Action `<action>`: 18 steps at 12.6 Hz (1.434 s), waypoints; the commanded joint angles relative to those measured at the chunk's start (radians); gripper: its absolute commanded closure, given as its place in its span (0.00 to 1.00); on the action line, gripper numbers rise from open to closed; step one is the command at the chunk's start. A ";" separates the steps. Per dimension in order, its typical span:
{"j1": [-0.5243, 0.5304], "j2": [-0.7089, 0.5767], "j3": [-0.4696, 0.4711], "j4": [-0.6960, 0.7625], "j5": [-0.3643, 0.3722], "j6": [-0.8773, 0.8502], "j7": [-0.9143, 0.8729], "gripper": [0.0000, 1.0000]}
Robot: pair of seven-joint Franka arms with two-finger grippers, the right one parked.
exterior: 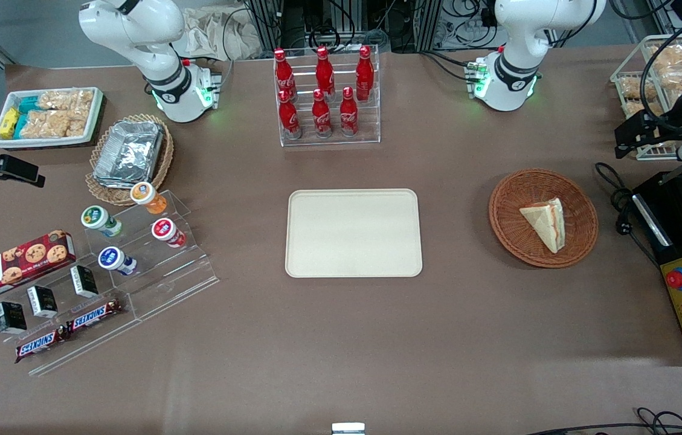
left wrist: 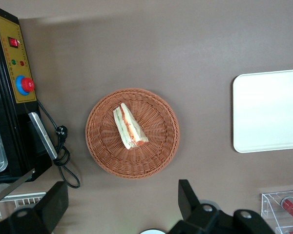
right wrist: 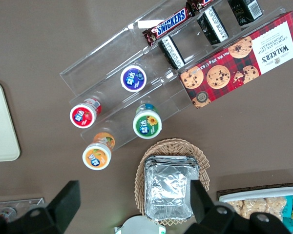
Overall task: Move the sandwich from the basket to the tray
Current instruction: 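Move the left gripper over the wrapped sandwich in the wicker basket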
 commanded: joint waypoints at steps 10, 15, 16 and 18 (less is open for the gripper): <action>0.012 -0.038 0.090 -0.254 -0.063 0.122 -0.375 0.00; 0.001 -0.090 0.095 -0.544 -0.037 0.381 -0.647 0.00; 0.001 -0.107 0.080 -0.622 -0.036 0.472 -0.678 0.00; 0.001 -0.099 0.072 -0.675 -0.028 0.560 -0.718 0.00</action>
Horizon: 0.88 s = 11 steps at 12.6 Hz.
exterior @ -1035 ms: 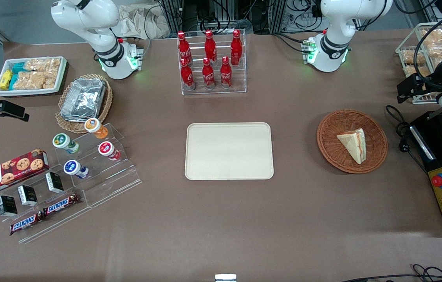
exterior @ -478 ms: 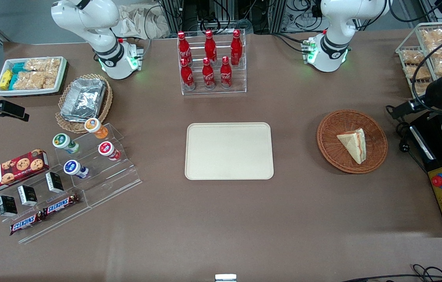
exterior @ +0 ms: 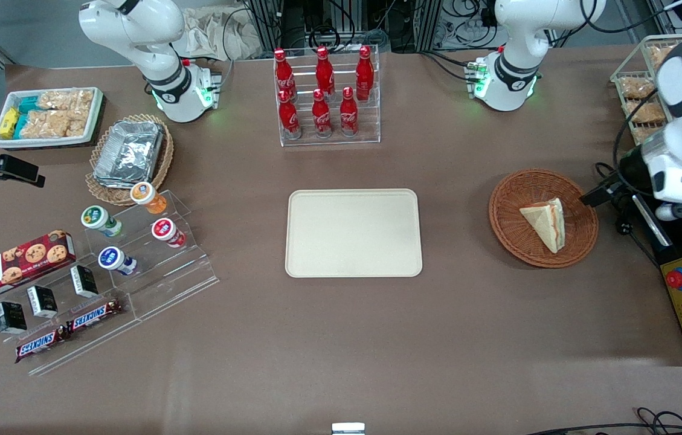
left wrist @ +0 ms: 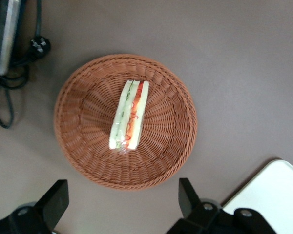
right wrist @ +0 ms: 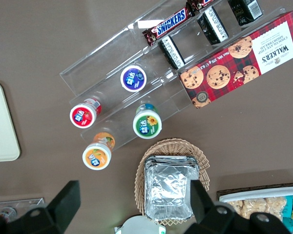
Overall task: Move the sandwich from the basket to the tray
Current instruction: 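Move the left gripper over the wrapped sandwich in the wicker basket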
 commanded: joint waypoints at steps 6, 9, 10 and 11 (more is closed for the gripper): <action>-0.004 -0.004 -0.012 -0.321 0.033 0.436 -0.065 0.00; -0.004 0.066 -0.012 -0.369 0.053 0.523 -0.067 0.00; -0.004 0.080 -0.012 -0.383 0.089 0.538 -0.067 0.00; -0.002 0.091 -0.011 -0.393 0.105 0.555 -0.067 0.00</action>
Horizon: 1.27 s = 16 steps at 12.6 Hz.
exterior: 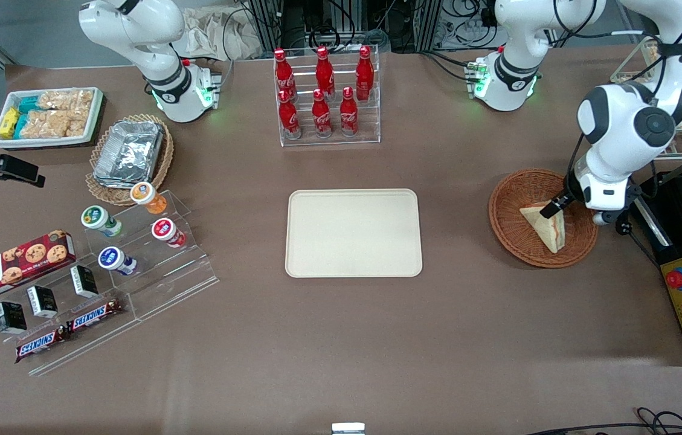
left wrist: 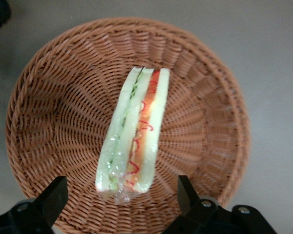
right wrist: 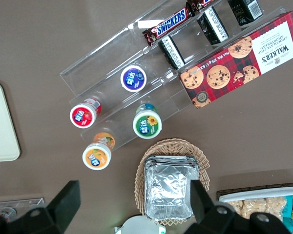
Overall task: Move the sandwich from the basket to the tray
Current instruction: 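Lower the left gripper and close it on the wrapped sandwich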
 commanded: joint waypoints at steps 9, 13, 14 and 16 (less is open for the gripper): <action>-0.002 0.130 0.001 -0.047 0.055 0.188 -0.028 1.00; -0.002 0.063 0.001 -0.027 0.073 0.088 -0.014 1.00; -0.002 0.031 0.001 -0.009 0.117 0.020 -0.014 1.00; -0.002 -0.024 0.000 0.057 0.156 -0.135 -0.007 1.00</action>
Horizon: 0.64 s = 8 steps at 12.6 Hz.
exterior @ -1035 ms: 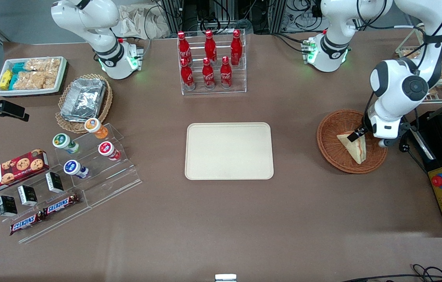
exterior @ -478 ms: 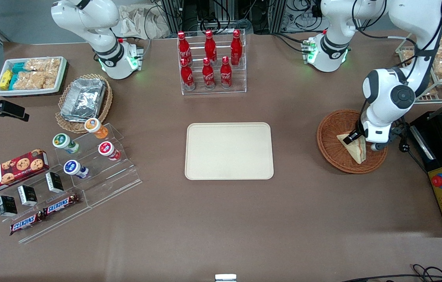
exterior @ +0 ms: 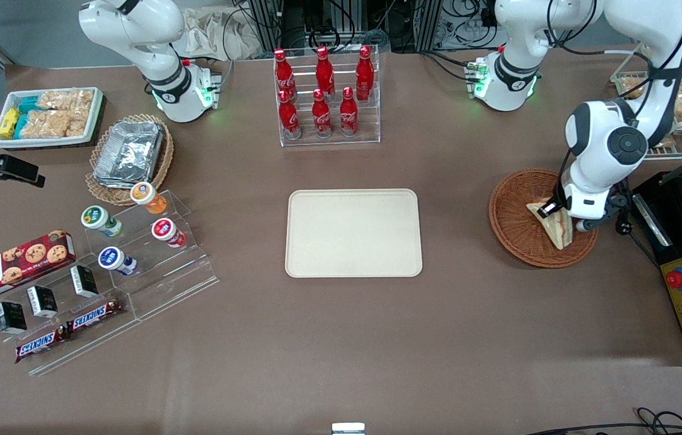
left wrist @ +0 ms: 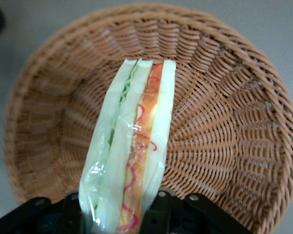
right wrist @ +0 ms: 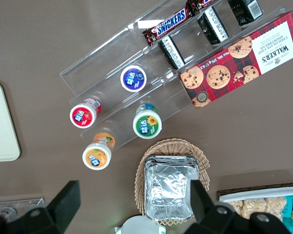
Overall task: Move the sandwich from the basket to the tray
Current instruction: 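Lower the left gripper and close it on the wrapped sandwich, then lift the sandwich out of the basket with the left gripper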
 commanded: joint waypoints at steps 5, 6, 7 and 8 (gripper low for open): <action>-0.016 -0.089 -0.002 0.461 0.030 -0.661 0.134 1.00; -0.025 -0.088 -0.002 0.552 0.027 -0.759 0.160 1.00; -0.031 -0.088 -0.005 0.616 0.007 -0.829 0.174 1.00; -0.046 -0.089 -0.020 0.678 -0.010 -0.880 0.201 1.00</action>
